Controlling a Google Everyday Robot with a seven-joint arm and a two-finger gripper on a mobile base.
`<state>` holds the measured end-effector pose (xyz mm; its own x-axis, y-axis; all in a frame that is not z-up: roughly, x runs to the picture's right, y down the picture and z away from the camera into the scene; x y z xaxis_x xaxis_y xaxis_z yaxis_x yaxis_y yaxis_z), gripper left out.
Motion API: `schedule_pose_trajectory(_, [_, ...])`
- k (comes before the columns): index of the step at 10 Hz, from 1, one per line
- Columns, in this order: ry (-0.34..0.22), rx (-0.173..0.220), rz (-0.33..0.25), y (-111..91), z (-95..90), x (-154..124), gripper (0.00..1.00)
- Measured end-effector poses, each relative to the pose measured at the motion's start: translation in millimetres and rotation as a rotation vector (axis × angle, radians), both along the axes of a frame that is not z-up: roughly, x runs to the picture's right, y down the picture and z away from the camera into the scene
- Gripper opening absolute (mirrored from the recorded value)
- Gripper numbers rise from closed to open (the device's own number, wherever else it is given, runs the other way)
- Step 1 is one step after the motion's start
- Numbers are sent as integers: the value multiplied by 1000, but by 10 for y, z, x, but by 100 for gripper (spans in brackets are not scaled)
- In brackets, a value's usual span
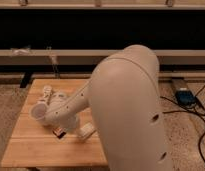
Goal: Wipe the white sponge on the table
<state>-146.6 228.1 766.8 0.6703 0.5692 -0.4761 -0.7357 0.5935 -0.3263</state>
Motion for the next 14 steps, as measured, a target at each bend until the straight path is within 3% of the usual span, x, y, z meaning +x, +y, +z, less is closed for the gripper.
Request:
schedule_pose_trajectory(3, [-45,-5,-45,107,-149,-158,0])
schedule_pose_trajectory(5, [-37,-34,-74,259,-244,-137,0])
schedule_pose_trajectory(8, [-4,-54,-43,271,-264,88,4])
schedule_pose_trajectory(14, [-12,-54,-40,274,-265,60,4])
